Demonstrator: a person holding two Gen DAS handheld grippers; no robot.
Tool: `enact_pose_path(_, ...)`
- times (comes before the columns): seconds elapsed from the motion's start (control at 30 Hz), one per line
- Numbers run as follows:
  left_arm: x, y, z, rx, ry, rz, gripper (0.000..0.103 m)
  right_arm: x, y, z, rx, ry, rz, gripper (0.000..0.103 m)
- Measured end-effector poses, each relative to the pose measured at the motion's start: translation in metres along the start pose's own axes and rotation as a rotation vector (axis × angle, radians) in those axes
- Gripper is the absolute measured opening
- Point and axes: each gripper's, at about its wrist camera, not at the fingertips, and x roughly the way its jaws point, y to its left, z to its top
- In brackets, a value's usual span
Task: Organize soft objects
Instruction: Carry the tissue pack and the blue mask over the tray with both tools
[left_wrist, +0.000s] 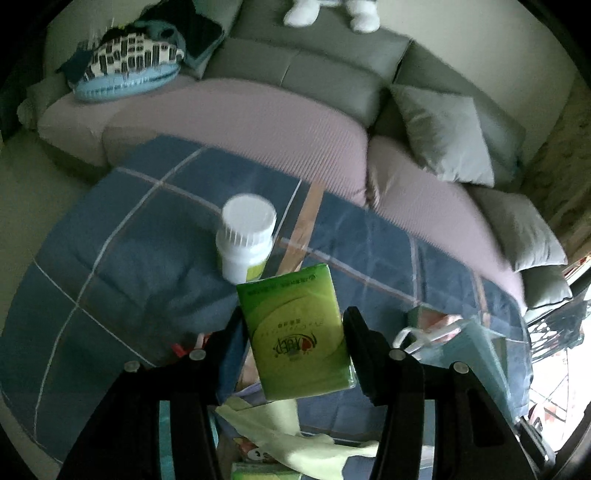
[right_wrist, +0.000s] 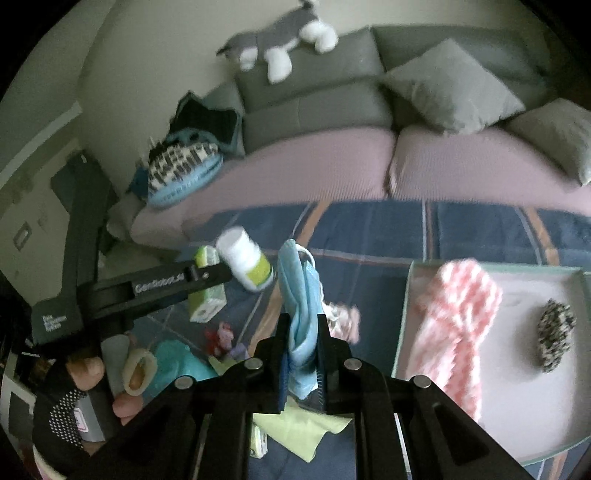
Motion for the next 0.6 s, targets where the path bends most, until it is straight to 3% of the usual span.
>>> enact_pose_path(0.27, -0.036, -0.018, 0.001, 0.039, -0.088, -0.051, 0.054, -0.05, -0.028, 0.012, 0.053, -0.125, -0.101, 0.012)
enact_pose_path(0.6, -0.046, -0.063, -0.008, 0.137, -0.103, -0.112, 0.054, -0.109, -0.09, 0.012, 0.181, -0.23, -0.29, 0.012)
